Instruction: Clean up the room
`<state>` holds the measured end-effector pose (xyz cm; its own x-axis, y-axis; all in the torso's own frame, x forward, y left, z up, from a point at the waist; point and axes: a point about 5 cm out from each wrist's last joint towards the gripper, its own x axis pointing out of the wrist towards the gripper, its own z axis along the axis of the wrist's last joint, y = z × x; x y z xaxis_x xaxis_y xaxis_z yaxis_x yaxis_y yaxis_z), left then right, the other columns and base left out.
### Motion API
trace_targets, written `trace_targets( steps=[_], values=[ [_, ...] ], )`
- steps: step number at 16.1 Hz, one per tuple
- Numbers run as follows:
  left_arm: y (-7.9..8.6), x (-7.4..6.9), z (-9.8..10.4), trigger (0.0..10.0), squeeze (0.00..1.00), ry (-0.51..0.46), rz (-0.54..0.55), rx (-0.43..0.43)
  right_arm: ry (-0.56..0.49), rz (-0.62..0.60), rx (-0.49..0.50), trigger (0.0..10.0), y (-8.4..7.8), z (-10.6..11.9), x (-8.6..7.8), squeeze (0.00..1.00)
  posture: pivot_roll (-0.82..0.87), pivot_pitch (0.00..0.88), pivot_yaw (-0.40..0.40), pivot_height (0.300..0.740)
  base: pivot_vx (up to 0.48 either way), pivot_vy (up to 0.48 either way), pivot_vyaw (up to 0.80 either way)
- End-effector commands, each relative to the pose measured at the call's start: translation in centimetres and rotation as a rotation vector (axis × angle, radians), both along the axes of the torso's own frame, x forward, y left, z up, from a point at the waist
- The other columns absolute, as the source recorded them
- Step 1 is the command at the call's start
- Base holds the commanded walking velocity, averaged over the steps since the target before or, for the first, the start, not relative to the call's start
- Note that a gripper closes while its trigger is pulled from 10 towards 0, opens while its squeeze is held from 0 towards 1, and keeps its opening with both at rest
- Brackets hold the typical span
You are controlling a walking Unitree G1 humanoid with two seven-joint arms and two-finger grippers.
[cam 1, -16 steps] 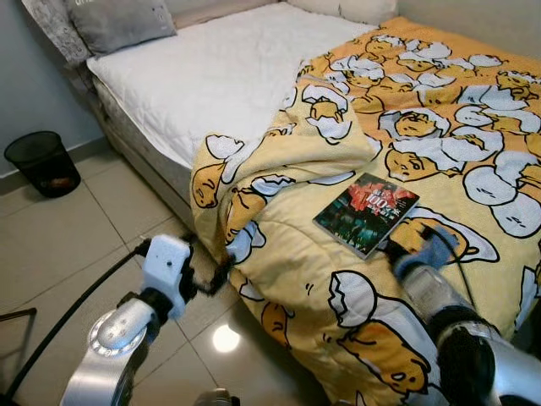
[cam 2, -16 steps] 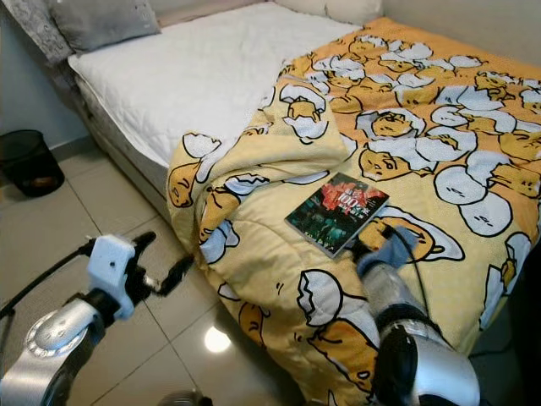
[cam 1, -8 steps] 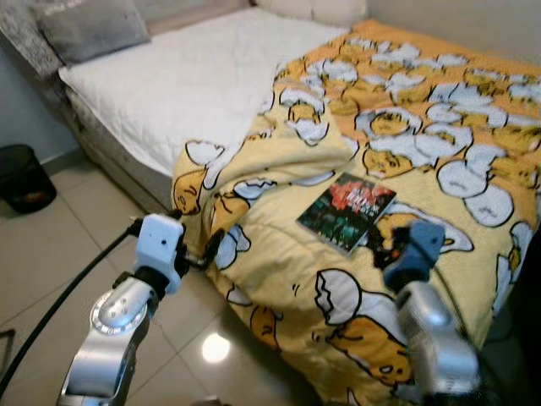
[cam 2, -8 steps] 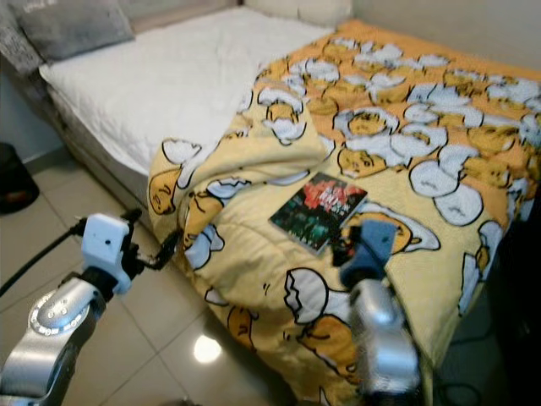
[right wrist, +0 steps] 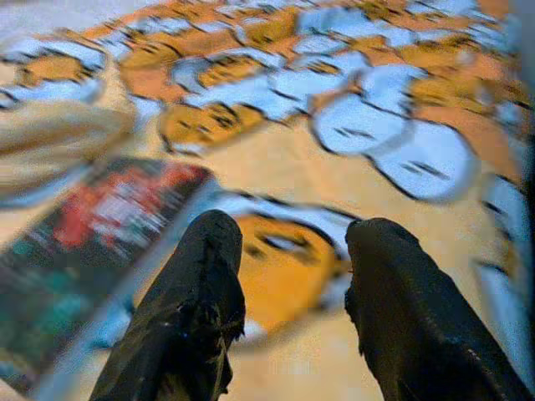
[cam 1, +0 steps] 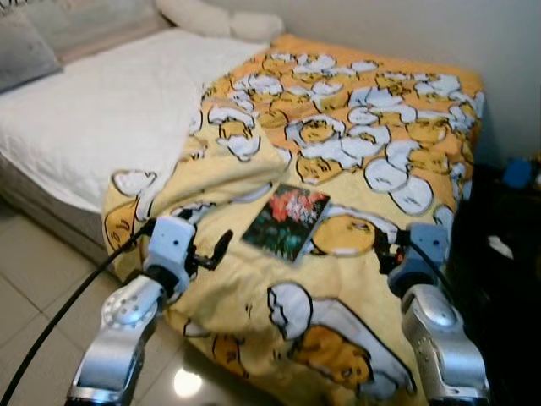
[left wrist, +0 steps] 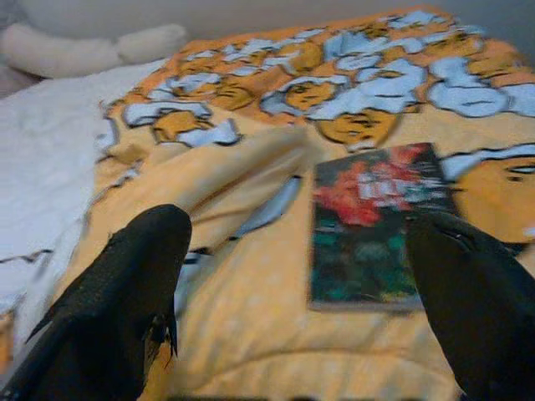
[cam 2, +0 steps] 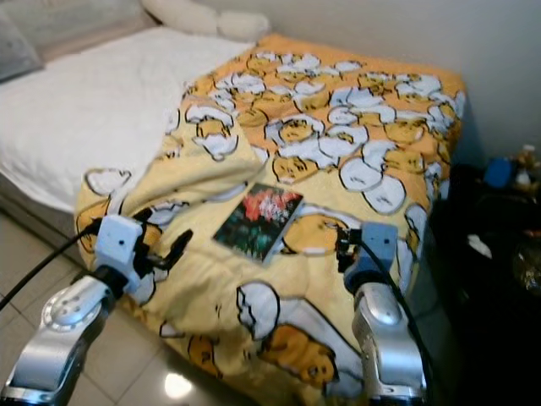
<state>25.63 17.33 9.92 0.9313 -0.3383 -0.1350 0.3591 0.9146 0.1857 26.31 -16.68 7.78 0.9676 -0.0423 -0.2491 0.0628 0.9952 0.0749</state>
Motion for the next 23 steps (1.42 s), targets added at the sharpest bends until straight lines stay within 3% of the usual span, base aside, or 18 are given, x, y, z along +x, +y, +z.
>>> trace_targets(
  steps=[1, 6, 23],
  values=[
    [0.7, 0.1, 0.0, 10.0, 0.00, -0.001, 0.014, 0.019, -0.005, 0.047, 0.008, 10.0, 1.0, 0.4, 0.4, 0.00, -0.04, 0.000, 0.007, 0.740, 0.349, 0.000, 0.00],
    [0.1, 0.3, -0.3, 10.0, 0.00, -0.002, 0.008, 0.020, 0.040, 0.138, -0.006, 10.0, 1.4, 0.0, 0.4, 0.00, -0.04, 0.000, 0.004, 0.740, 0.123, 0.000, 0.00],
    [0.1, -0.2, -0.8, 10.0, 0.00, 0.007, -0.002, 0.037, 0.084, 0.160, 0.007, 10.0, 1.6, -0.7, 0.7, 0.00, -0.02, 0.000, -0.018, 0.740, 0.000, 0.000, 0.00]
  ],
)
